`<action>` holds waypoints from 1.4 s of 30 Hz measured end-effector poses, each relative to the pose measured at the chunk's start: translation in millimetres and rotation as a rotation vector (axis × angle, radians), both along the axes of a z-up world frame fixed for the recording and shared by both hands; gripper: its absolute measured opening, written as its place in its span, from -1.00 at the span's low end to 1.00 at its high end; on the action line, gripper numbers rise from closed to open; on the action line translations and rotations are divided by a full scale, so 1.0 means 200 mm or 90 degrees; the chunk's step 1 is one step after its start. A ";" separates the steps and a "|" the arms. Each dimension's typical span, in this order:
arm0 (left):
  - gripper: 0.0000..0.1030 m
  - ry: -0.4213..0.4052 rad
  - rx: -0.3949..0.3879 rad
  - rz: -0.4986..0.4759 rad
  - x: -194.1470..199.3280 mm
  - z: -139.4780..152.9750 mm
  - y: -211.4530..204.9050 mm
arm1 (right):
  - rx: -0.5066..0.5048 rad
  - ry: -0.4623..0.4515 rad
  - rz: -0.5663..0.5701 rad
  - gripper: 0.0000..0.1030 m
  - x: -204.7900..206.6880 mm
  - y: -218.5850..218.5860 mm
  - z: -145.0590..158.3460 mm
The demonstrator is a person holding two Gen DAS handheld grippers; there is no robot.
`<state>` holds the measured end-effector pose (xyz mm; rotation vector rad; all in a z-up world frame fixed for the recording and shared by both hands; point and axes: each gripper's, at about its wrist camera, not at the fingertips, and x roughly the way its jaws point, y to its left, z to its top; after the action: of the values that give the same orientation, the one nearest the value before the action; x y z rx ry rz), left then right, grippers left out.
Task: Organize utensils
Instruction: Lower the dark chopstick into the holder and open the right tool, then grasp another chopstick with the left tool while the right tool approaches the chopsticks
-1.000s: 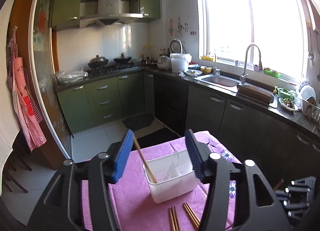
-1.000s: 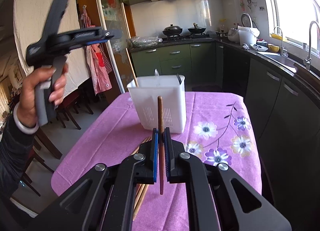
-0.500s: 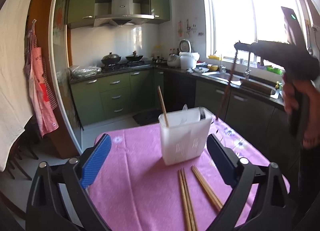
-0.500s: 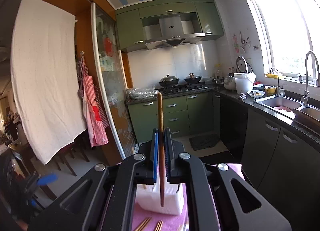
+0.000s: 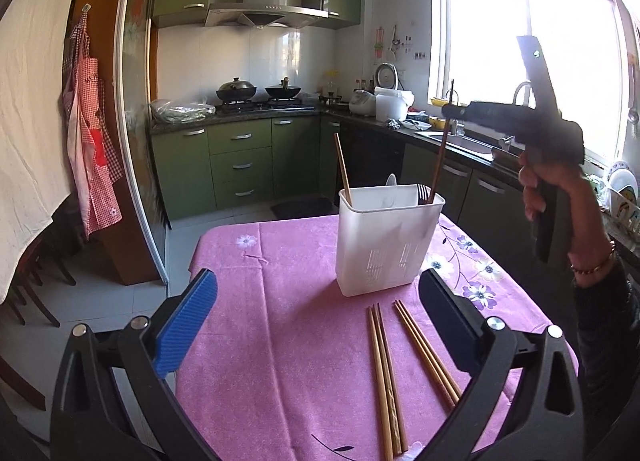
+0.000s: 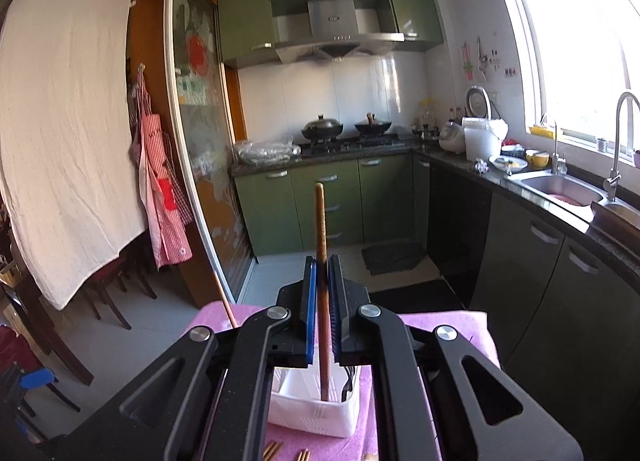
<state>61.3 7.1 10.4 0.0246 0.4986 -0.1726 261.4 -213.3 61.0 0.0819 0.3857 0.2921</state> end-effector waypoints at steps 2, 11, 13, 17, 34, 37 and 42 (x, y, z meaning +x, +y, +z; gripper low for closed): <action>0.86 0.000 0.002 -0.006 0.00 0.00 -0.01 | -0.004 0.016 0.006 -0.86 0.02 0.02 -0.05; 0.86 -0.001 0.014 -0.017 0.00 0.01 -0.08 | -0.001 -0.002 0.025 -0.76 -0.10 0.01 -0.08; 0.86 0.008 0.016 -0.019 0.02 0.00 -0.08 | 0.001 -0.018 0.022 -0.74 -0.21 -0.02 -0.08; 0.86 0.078 0.020 -0.039 0.12 -0.08 -0.12 | -0.026 -0.016 0.006 -0.68 -0.45 -0.08 -0.15; -0.18 0.403 0.008 -0.095 0.57 -0.68 -0.35 | -0.030 0.262 -0.010 -0.57 -0.62 -0.32 -0.99; -0.25 0.417 0.023 -0.099 0.61 -0.73 -0.38 | -0.027 0.268 -0.006 -0.58 -0.62 -0.33 -1.01; -0.49 0.438 0.045 -0.098 0.65 -0.78 -0.42 | -0.025 0.272 -0.002 -0.58 -0.59 -0.32 -1.00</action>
<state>190.7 -76.6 -145.5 0.0743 1.1903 -0.3161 142.4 -276.9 -138.4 0.1061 0.8142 0.2626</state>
